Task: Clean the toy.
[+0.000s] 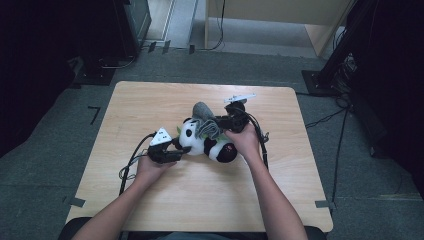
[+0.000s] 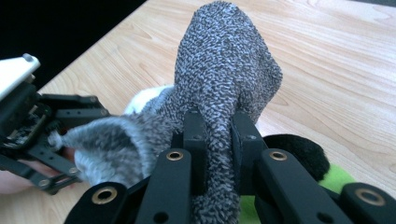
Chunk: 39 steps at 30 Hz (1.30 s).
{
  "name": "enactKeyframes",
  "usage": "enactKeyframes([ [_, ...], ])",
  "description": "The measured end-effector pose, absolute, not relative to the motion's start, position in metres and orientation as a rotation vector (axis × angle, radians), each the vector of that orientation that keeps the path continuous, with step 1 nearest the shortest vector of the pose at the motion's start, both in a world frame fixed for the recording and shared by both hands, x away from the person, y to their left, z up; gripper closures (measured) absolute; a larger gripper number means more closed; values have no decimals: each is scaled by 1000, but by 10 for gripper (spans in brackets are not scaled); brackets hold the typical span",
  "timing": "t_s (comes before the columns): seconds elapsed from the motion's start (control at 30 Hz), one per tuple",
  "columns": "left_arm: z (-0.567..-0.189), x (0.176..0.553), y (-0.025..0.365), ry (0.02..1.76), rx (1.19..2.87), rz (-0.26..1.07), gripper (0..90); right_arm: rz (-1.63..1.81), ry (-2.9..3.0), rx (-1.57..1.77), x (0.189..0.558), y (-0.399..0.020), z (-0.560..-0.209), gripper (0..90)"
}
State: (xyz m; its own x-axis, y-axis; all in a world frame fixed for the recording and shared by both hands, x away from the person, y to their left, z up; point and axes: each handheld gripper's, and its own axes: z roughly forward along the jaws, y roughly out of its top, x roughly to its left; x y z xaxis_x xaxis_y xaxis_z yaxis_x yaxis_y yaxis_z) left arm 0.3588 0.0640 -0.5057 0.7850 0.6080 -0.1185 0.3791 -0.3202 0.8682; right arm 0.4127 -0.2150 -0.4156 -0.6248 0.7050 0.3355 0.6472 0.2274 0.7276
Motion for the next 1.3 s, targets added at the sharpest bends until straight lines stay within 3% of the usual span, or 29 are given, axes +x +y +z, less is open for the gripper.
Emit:
enactKeyframes([
  [0.13, -497, 357, 62, 759, 1977, 266, 580, 1483, 2369, 1309, 405, -215, -400, 803],
  [0.4, -477, 356, 61, 841, 1954, 232, 592, 1675, 2339, 1175, 382, -197, -367, 804],
  [0.67, -471, 356, 66, 874, 1950, 209, 598, 1599, 2476, 1184, 374, -170, -397, 805],
  [0.83, -473, 357, 66, 894, 1953, 179, 601, 1295, 2512, 1014, 368, -156, -402, 807],
  [1.3, -477, 360, 70, 888, 1941, 148, 606, 1180, 2382, 1118, 382, -208, -391, 815],
])
